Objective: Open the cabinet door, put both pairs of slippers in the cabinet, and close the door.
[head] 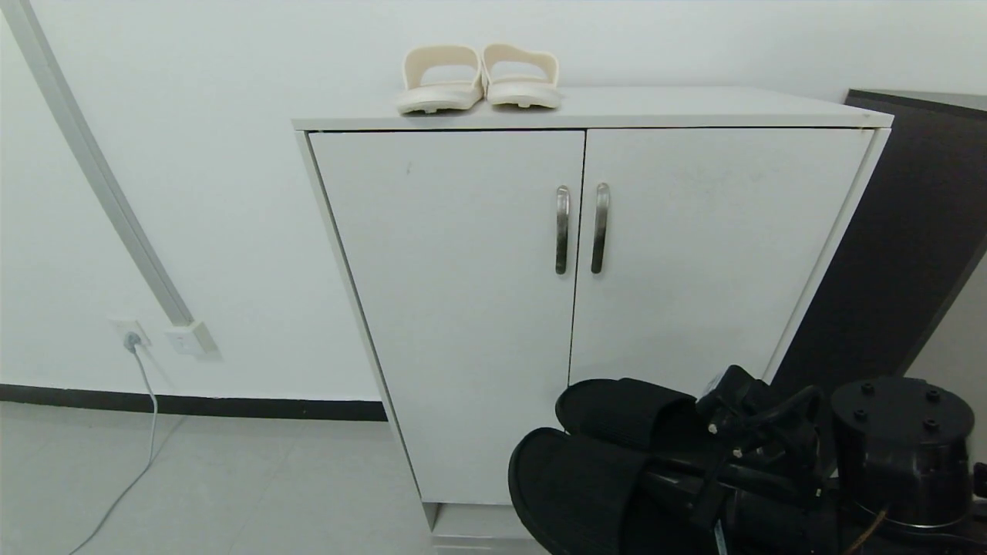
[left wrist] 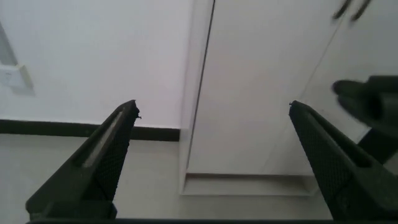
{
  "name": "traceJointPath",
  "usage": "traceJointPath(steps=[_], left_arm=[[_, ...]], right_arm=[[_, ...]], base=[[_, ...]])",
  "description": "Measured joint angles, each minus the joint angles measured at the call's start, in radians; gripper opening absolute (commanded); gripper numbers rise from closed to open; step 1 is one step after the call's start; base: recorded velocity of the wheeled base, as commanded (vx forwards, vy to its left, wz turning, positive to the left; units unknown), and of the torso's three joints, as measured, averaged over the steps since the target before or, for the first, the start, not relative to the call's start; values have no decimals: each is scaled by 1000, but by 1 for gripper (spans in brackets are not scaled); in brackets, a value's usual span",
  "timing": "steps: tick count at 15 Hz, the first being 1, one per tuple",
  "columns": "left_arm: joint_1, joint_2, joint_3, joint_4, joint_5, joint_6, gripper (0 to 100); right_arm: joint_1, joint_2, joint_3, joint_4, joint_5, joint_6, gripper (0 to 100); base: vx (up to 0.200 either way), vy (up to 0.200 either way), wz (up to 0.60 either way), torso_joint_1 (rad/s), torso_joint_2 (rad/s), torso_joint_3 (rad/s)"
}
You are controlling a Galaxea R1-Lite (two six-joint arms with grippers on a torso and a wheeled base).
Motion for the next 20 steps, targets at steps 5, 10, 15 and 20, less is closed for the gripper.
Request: traceJointPath(steps=[5, 10, 15, 20], left_arm=[[-8, 327, -114, -114, -276, -47, 100], [-90, 667, -130, -413, -364, -41, 100], [-348, 956, -199, -638, -287, -62, 100], [-456, 1110, -359, -642, -270, -102, 100]], right_arm=[[7, 2, 10, 0, 0, -1, 0], [24, 10, 4, 0, 3, -1, 0], [25, 11, 7, 0, 3, 0, 0], [26, 14, 5, -1, 4, 3, 0]], base=[[0, 0, 0, 0, 0, 0], [0, 0, 0, 0, 0, 0], [0, 0, 0, 0, 0, 0], [0, 0, 0, 0, 0, 0]])
